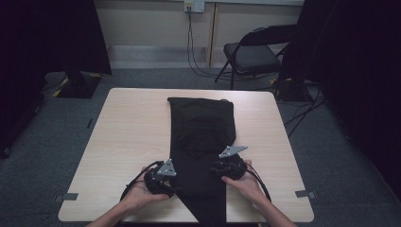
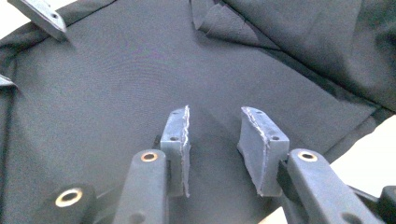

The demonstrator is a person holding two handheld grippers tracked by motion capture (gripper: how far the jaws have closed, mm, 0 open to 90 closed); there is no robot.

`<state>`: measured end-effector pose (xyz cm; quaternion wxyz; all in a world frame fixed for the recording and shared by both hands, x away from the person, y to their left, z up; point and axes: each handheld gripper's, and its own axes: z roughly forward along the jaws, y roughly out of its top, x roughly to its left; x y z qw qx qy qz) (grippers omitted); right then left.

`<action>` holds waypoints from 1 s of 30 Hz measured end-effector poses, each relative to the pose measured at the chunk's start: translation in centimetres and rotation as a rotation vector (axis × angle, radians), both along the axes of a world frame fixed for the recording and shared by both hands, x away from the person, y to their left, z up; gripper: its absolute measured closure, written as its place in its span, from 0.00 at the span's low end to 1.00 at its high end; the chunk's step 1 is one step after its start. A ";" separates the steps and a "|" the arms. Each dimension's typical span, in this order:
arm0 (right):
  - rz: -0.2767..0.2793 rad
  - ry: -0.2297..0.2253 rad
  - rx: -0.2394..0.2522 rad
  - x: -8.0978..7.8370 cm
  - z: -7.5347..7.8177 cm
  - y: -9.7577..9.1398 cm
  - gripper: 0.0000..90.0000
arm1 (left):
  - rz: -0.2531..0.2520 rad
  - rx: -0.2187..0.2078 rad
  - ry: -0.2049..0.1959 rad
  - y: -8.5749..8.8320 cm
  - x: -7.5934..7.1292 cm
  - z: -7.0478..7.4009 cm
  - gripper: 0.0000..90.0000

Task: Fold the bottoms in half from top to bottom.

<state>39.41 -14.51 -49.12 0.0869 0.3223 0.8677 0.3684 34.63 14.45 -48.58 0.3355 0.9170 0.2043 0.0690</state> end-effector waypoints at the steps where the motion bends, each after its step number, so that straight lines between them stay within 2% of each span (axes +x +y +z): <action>1: 0.001 -0.006 -0.006 -0.1 0.0 0.1 0.70 | 0.016 0.003 -0.002 0.7 -0.4 0.0 0.49; 4: 0.002 -0.016 -0.010 -0.2 0.0 0.1 0.70 | 0.010 0.004 -0.005 1.2 -0.6 0.0 0.48; 8: -0.003 -0.018 -0.013 -0.2 0.0 0.1 0.70 | 0.025 0.025 0.014 2.4 -0.8 0.1 0.44; 9: -0.004 -0.020 -0.013 -0.3 0.0 0.1 0.70 | 0.035 0.016 0.015 2.9 -0.7 0.1 0.43; 10: -0.004 -0.019 -0.015 -0.3 0.0 0.2 0.67 | 0.065 0.000 0.039 3.3 -0.4 0.1 0.43; 11: -0.003 -0.017 -0.016 -0.3 0.0 0.2 0.65 | 0.065 0.000 0.039 3.3 -0.4 0.1 0.43; 12: -0.007 -0.018 -0.026 -0.3 0.1 0.3 0.63 | 0.076 -0.046 0.069 3.7 0.3 0.5 0.43; 14: -0.016 -0.026 -0.014 -0.2 0.4 0.2 0.63 | 0.084 -0.058 0.062 3.8 0.6 0.7 0.44; 16: -0.027 -0.032 0.006 0.0 0.8 -0.1 0.62 | 0.132 -0.123 0.051 4.1 1.6 1.6 0.45; 17: -0.065 -0.052 0.041 0.6 1.7 -0.6 0.58 | 0.167 -0.157 0.023 4.1 2.6 2.3 0.48; 18: -0.065 -0.052 0.041 0.6 1.7 -0.6 0.58 | 0.167 -0.157 0.023 4.1 2.6 2.3 0.48; 19: -0.105 -0.083 0.065 1.4 2.5 -1.2 0.54 | 0.188 -0.161 0.003 4.0 3.5 2.8 0.49; 20: -0.132 -0.098 0.076 1.9 3.0 -1.4 0.51 | 0.220 -0.185 -0.034 3.6 5.2 3.5 0.50; 21: -0.152 -0.109 0.086 2.5 3.4 -1.6 0.48 | 0.233 -0.194 -0.043 3.3 6.3 3.7 0.50; 22: -0.152 -0.109 0.086 2.5 3.4 -1.6 0.48 | 0.233 -0.194 -0.043 3.3 6.3 3.7 0.50; 23: -0.184 -0.129 0.096 3.9 3.9 -1.8 0.42 | 0.256 -0.210 -0.056 2.6 8.4 3.7 0.50; 24: -0.184 -0.129 0.096 3.9 3.9 -1.8 0.42 | 0.256 -0.210 -0.056 2.6 8.4 3.7 0.50; 25: -0.204 -0.116 0.110 5.4 4.1 -1.9 0.39 | 0.299 -0.253 -0.044 1.9 10.2 3.4 0.50; 27: -0.220 -0.102 0.111 6.8 3.9 -1.9 0.38 | 0.316 -0.288 -0.020 1.3 11.5 3.0 0.50; 28: -0.220 -0.102 0.111 6.8 3.9 -1.9 0.38 | 0.316 -0.288 -0.020 1.3 11.5 3.0 0.50; 29: -0.232 -0.098 0.107 7.8 3.4 -1.8 0.38 | 0.314 -0.269 -0.015 0.3 12.3 2.5 0.51; 30: -0.243 -0.090 0.103 8.2 2.9 -1.8 0.38 | 0.316 -0.229 -0.027 -0.2 12.7 2.2 0.51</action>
